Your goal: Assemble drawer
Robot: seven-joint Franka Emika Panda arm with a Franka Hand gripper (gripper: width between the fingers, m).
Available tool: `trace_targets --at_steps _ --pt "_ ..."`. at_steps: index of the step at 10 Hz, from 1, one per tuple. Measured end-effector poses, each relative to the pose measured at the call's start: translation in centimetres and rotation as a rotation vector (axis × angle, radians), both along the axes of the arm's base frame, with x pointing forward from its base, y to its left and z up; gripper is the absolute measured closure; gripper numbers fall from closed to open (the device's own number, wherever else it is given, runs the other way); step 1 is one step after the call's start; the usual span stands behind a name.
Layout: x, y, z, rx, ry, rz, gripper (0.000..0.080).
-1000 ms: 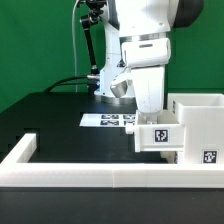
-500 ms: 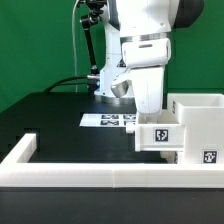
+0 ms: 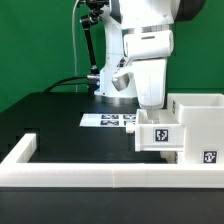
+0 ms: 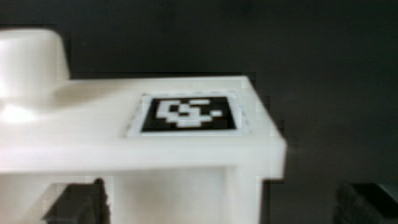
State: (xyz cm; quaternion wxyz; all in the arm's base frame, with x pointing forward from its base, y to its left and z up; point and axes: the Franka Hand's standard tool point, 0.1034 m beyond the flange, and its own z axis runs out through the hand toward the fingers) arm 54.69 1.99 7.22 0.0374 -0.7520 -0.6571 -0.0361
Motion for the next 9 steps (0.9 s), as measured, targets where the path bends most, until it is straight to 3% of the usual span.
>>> trace_targets --at_steps 4,7,9 --pt "2.9 -2.9 3.8 -0.021 0.039 0.018 0.0151" --pt "2.9 -3.7 3.4 -0.001 0.029 0.023 0.0151" --pt "2.7 -5.5 2.4 0.1 0.024 0.038 0.0151"
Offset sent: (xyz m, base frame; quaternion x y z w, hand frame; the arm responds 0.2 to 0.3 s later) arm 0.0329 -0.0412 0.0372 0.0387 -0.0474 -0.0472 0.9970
